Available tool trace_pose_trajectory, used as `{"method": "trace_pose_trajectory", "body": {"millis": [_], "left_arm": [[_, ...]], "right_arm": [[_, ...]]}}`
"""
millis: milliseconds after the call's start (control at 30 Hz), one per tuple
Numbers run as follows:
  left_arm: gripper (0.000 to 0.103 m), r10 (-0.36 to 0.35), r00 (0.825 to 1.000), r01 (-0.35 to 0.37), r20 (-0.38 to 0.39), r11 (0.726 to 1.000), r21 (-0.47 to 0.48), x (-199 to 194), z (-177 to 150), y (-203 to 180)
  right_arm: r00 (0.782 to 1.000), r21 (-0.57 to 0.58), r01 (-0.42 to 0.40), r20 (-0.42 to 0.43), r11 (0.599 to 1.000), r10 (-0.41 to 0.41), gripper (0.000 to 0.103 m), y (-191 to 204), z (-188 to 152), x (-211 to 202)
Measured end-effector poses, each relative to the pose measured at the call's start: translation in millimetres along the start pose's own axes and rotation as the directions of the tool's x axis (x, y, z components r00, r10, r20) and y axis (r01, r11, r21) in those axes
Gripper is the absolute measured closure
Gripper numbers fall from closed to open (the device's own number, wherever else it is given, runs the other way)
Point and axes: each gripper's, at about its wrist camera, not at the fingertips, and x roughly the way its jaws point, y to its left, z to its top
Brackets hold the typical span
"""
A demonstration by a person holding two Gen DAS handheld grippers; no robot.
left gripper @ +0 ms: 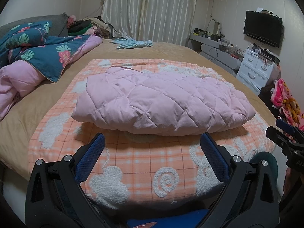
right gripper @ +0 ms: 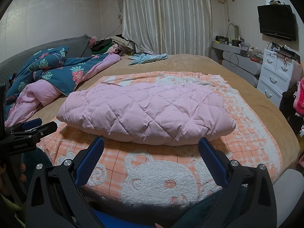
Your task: Fold large clothes
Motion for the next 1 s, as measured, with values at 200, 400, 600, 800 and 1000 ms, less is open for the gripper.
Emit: {"method": "trace_pose_trajectory", "body": {"millis": [200,400,600,800,1000], "left_arm": [[0.009,-0.011,1.000,0.011,0.000,1.000,0.000,-1,-1,4],[0.009,-0.008,1.000,0.008,-0.017,1.000,-0.013,2,-3,11],[0.009,-0.005,0.999,0.003,-0.033,0.999,-0.051,5,-4,21],[0.009,0.118,0.993,-0.119,-0.020,0.982,-0.148,22,10,70],[0.009,0.392,0.915,-0.404,-0.100,0.872,-0.277,73,48,219]], "right_arm": [[1.000,-0.002,0.004,-0.010,1.000,-0.004,0.004,-1,1,1],[1.000,-0.014,0.019,-0.017,1.000,-0.019,0.004,-4,-1,0],[0.997,0.028,0.075,-0.021,0.997,-0.075,0.004,-24,-8,-5],[0.978,0.223,0.206,-0.027,0.953,-0.205,0.004,-115,-16,-19],[0.765,0.390,0.642,-0.272,0.660,-0.584,0.004,-329,-75,-18]]}}
